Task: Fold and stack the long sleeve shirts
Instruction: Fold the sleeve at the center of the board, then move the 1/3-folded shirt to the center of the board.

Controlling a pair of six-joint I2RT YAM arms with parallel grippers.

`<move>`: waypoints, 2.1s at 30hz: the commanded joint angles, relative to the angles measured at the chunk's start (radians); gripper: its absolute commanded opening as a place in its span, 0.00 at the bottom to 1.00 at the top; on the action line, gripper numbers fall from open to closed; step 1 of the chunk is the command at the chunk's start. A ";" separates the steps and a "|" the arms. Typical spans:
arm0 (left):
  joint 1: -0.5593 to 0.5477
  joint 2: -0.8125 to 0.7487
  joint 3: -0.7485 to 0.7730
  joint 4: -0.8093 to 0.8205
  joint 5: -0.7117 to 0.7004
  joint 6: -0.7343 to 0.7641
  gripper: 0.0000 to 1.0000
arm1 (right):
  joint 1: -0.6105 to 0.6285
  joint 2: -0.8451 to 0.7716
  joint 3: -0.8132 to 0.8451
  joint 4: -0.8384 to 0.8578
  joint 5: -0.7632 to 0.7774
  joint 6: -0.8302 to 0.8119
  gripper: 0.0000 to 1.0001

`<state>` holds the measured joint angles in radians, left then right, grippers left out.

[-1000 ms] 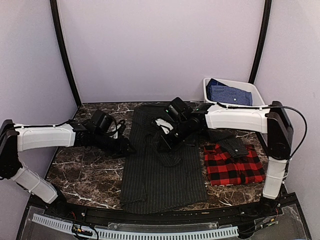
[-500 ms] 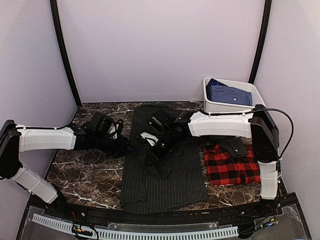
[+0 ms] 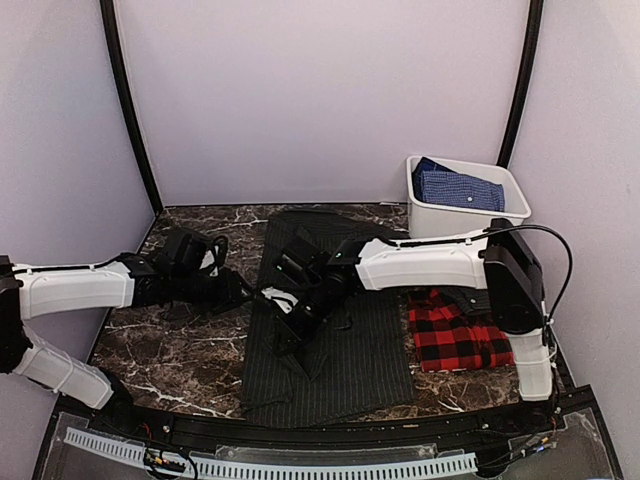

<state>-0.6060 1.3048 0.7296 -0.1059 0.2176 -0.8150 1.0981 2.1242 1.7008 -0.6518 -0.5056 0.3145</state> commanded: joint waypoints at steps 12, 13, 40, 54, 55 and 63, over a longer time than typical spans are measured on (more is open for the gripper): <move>0.009 -0.029 -0.067 0.026 0.009 -0.016 0.43 | 0.049 0.058 0.048 0.051 -0.057 0.056 0.00; 0.009 -0.028 -0.069 0.030 0.010 -0.016 0.43 | 0.050 0.061 0.050 0.056 -0.062 0.058 0.00; 0.009 0.004 -0.105 0.077 0.027 -0.032 0.43 | -0.037 -0.180 -0.172 0.186 0.084 0.106 0.44; 0.051 0.247 0.061 0.047 -0.029 0.019 0.34 | -0.217 -0.386 -0.441 0.435 0.272 0.190 0.31; 0.056 0.263 0.079 0.045 -0.039 0.021 0.34 | -0.226 -0.401 -0.460 0.443 0.277 0.192 0.31; 0.082 0.448 0.210 0.046 -0.079 0.049 0.32 | -0.287 -0.526 -0.594 0.477 0.330 0.182 0.32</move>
<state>-0.5354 1.6974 0.8703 -0.0532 0.1692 -0.7963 0.8455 1.6665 1.1545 -0.2344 -0.2218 0.4980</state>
